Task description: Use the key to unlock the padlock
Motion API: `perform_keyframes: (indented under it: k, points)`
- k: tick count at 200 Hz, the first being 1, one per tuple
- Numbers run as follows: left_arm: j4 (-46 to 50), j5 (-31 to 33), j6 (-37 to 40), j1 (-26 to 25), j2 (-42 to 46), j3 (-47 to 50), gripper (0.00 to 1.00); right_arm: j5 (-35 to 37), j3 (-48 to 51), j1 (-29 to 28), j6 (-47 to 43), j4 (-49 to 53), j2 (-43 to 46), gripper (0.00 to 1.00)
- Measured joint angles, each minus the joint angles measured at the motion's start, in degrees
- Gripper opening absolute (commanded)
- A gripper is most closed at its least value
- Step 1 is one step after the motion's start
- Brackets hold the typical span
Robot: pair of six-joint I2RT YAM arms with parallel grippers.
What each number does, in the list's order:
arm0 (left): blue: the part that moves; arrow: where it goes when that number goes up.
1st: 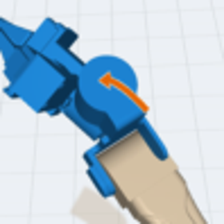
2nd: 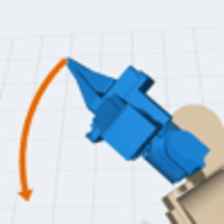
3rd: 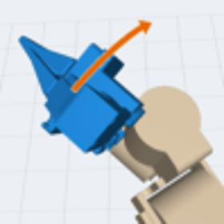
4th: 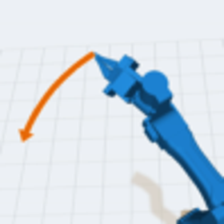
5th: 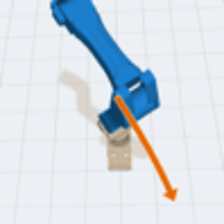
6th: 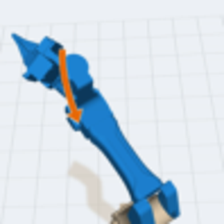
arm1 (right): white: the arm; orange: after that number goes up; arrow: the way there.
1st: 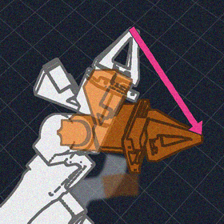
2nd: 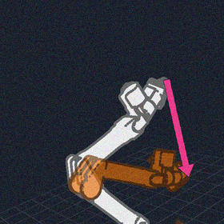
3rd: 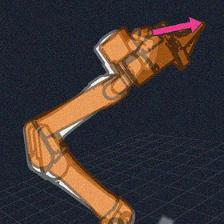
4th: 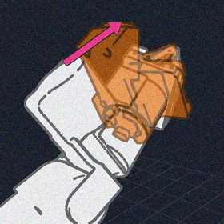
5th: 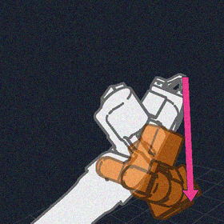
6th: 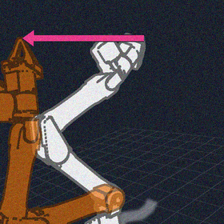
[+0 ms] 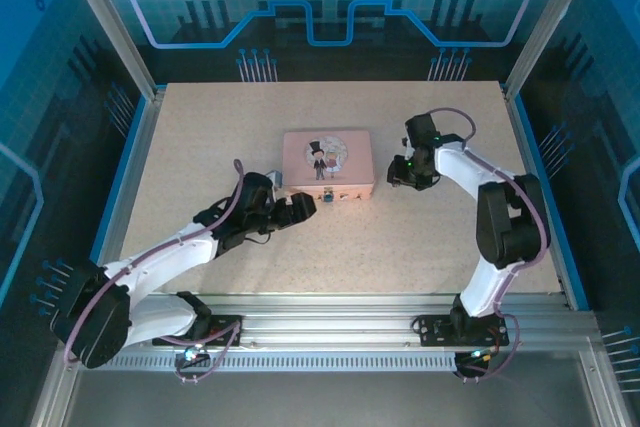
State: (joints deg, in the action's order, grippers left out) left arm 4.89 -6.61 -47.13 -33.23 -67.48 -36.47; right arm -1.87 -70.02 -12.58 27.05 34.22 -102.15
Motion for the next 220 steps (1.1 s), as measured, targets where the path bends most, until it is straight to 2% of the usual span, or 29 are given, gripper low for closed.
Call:
perform_keyframes:
  k: [38, 96, 146, 185, 220]
  points:
    - [0.0, 1.3, -1.0, -1.5, 0.2, 0.0, 0.91, 1.5, -2.0, 0.0, 1.9, 0.3, -4.9, 0.36]
    - [-0.3, 1.9, -2.5, -2.2, 0.2, 1.3, 0.91, 3.6, -4.5, 0.0, 4.3, 0.5, -8.5, 0.34]
    - [-0.6, 1.9, -2.6, -2.2, 0.2, 2.0, 0.91, 4.7, -5.9, 0.0, 5.5, 0.7, -10.8, 0.27]
    - [-1.0, 2.0, -3.2, -2.2, 0.2, 2.4, 0.9, 5.4, -7.4, 0.0, 6.3, 0.7, -11.5, 0.02]
    - [-1.3, 2.4, -4.0, -2.3, 0.0, 3.0, 0.9, 5.4, -7.6, 0.1, 6.4, 0.6, -11.5, 0.0]
